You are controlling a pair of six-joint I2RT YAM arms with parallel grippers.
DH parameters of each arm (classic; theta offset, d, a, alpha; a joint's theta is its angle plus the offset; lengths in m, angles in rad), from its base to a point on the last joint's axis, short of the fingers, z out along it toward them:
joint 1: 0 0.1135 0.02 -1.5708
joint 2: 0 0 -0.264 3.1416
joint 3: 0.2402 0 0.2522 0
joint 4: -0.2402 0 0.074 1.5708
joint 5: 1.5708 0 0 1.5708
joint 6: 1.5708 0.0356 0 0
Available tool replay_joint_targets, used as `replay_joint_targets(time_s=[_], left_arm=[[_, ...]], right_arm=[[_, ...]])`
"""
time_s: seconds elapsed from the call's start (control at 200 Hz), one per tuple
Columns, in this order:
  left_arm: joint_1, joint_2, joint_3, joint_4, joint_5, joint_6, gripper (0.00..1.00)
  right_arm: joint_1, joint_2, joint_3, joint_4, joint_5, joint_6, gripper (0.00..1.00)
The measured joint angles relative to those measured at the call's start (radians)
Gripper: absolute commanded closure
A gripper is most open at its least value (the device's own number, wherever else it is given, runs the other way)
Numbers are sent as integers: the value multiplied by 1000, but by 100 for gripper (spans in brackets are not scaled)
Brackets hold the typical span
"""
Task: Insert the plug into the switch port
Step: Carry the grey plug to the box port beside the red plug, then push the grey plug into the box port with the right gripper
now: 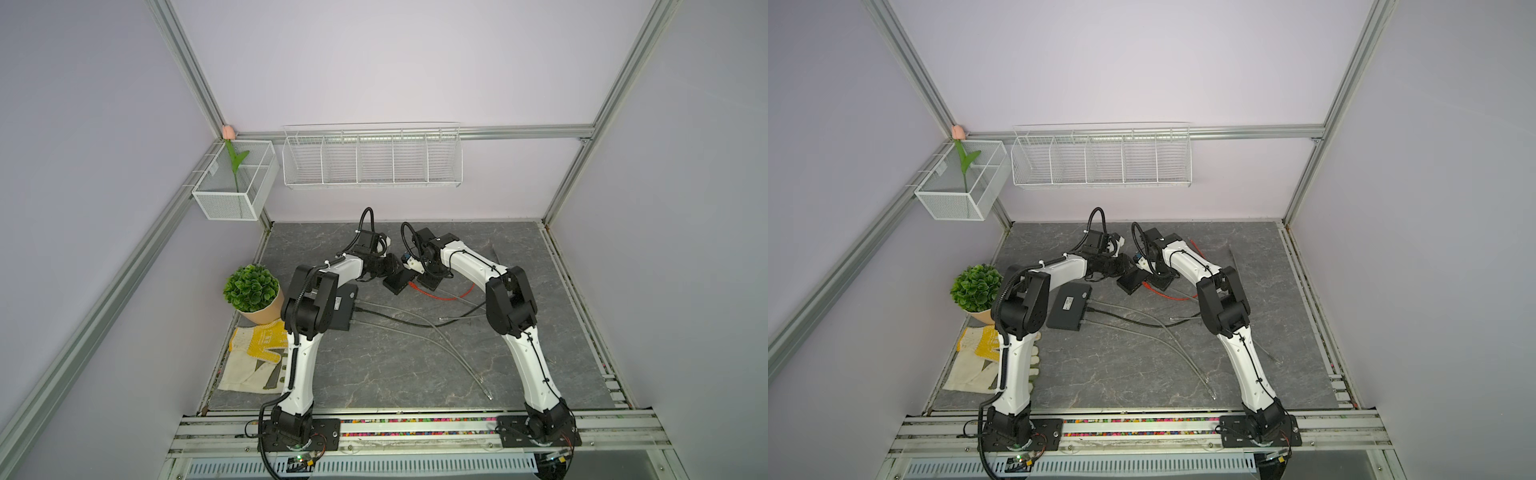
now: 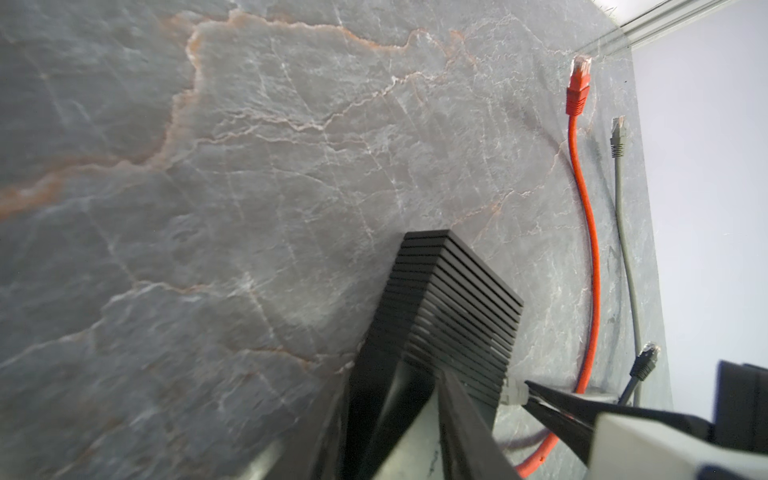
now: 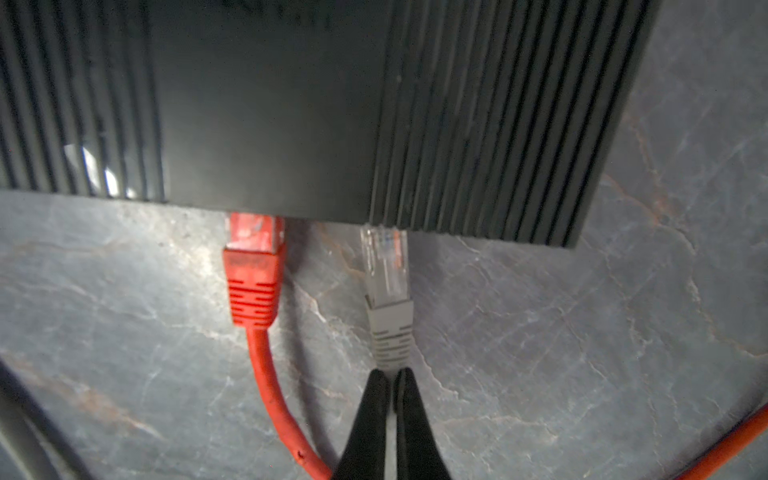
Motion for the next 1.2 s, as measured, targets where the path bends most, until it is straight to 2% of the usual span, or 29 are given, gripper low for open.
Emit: replay_joint_targets(time_s=[0.74,1.2], left_arm=[[-11,24,14,28,-3,1,63],[-19,48,44,45,-8,8,64]], right_arm=[[3,8,24,-19,-64,47,93],[3,3,-26,46,-79,105,93]])
